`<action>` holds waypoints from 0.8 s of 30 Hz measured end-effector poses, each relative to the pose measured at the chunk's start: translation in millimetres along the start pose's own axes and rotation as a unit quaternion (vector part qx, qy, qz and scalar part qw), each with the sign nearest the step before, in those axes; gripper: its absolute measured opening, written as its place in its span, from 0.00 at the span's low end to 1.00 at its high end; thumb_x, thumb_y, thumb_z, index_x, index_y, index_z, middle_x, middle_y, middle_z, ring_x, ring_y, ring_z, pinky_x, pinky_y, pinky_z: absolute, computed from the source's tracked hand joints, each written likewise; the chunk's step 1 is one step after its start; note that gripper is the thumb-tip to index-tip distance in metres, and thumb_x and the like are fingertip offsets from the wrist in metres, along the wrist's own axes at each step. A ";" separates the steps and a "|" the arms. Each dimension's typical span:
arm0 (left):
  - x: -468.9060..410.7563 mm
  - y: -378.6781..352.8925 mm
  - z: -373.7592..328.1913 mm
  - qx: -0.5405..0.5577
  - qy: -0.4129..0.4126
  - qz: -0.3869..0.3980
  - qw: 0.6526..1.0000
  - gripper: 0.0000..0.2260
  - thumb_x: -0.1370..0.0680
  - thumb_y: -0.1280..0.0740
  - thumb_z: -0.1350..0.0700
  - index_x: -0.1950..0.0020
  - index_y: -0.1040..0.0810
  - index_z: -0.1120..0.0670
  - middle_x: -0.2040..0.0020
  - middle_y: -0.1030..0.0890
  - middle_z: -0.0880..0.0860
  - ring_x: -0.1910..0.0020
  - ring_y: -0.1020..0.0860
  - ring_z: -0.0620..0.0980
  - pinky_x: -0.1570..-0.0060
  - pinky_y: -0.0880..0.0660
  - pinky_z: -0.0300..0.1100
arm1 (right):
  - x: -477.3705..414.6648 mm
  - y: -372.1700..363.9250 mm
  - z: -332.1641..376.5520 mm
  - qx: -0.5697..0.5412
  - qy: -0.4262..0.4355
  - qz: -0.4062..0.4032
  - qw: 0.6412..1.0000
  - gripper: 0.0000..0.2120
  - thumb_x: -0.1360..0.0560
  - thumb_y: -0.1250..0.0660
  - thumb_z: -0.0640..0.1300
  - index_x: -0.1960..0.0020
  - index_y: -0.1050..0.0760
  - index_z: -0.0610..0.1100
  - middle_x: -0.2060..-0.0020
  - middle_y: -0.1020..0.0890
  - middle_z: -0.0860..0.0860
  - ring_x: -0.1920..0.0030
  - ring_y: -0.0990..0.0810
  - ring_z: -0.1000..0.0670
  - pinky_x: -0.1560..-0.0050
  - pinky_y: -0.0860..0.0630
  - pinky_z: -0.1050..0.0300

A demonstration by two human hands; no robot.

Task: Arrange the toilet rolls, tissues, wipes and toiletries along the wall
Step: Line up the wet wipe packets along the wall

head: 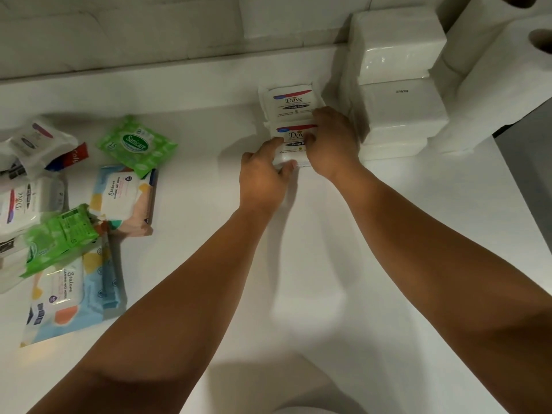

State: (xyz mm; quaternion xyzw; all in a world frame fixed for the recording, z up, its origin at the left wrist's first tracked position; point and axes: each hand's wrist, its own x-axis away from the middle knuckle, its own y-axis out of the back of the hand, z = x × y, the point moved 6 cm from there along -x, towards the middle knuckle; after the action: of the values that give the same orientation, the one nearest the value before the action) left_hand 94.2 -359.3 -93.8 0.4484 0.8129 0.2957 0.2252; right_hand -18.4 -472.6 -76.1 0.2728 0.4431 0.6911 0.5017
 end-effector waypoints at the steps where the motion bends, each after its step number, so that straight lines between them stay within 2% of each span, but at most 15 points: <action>1: 0.7 1.7 -0.8 -0.002 0.000 0.010 1.000 0.25 0.23 0.28 0.50 0.27 0.28 0.50 0.39 0.19 0.51 0.42 0.26 0.53 0.44 0.28 0.37 | 1.8 0.5 1.2 0.015 0.000 0.002 1.000 0.18 0.23 0.38 0.48 0.34 0.29 0.46 0.35 0.25 0.48 0.33 0.29 0.44 0.34 0.28 0.44; 5: 5.5 20.8 -2.2 -0.004 -0.001 0.016 1.000 0.27 0.22 0.29 0.50 0.25 0.31 0.52 0.38 0.20 0.54 0.40 0.25 0.54 0.40 0.26 0.44 | 14.7 10.5 16.8 -0.008 0.026 -0.018 0.999 0.22 0.23 0.37 0.47 0.30 0.30 0.45 0.29 0.30 0.46 0.27 0.37 0.42 0.29 0.33 0.46; 8: 13.5 47.5 3.4 -0.013 -0.017 -0.012 1.000 0.23 0.21 0.31 0.50 0.27 0.29 0.53 0.35 0.21 0.53 0.39 0.23 0.55 0.39 0.25 0.49 | 31.1 17.3 39.8 -0.055 0.078 -0.051 0.994 0.21 0.25 0.36 0.46 0.35 0.25 0.41 0.32 0.26 0.42 0.30 0.32 0.39 0.30 0.33 0.45; 11: 24.2 82.2 16.2 -0.003 -0.026 -0.044 0.999 0.20 0.22 0.31 0.51 0.30 0.25 0.53 0.36 0.20 0.50 0.41 0.22 0.55 0.41 0.24 0.52 | 49.9 13.7 66.6 -0.096 0.094 -0.054 0.989 0.19 0.26 0.36 0.47 0.38 0.22 0.40 0.35 0.24 0.41 0.32 0.29 0.39 0.31 0.32 0.45; 13: 32.6 110.7 27.5 0.000 -0.025 -0.062 0.998 0.19 0.22 0.31 0.52 0.32 0.24 0.53 0.37 0.20 0.50 0.42 0.22 0.54 0.42 0.23 0.52 | 62.8 6.9 91.1 -0.110 0.108 -0.051 0.987 0.17 0.25 0.35 0.46 0.39 0.22 0.41 0.37 0.23 0.42 0.34 0.28 0.39 0.32 0.31 0.48; 17: 46.3 164.1 49.5 -0.014 -0.009 -0.086 0.996 0.17 0.22 0.31 0.52 0.34 0.23 0.52 0.40 0.19 0.49 0.45 0.21 0.49 0.43 0.24 0.45 | 84.2 -12.3 142.3 -0.158 0.132 -0.024 0.978 0.17 0.26 0.36 0.47 0.40 0.22 0.41 0.40 0.21 0.45 0.37 0.25 0.43 0.36 0.29 0.54; 21: 57.9 221.6 86.3 -0.017 0.007 -0.109 0.994 0.15 0.21 0.31 0.52 0.35 0.22 0.51 0.44 0.21 0.46 0.45 0.22 0.49 0.43 0.24 0.45 | 103.8 -36.8 206.3 -0.172 0.160 0.013 0.972 0.16 0.26 0.34 0.45 0.41 0.22 0.40 0.43 0.19 0.46 0.40 0.23 0.45 0.41 0.33 0.63; 24: 63.2 265.5 123.5 -0.033 0.020 -0.123 0.992 0.15 0.21 0.32 0.54 0.35 0.22 0.51 0.44 0.21 0.45 0.44 0.22 0.49 0.43 0.24 0.47 | 117.5 -53.8 258.0 -0.185 0.172 0.039 0.967 0.15 0.24 0.33 0.43 0.39 0.22 0.40 0.42 0.19 0.45 0.41 0.22 0.44 0.41 0.31 0.61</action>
State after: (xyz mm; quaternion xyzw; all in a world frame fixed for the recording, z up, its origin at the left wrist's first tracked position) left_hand 299.0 -158.0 -8.3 0.3315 0.8560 0.3014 0.2581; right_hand 177.0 -269.8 -13.5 0.0691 0.3759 0.8169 0.4319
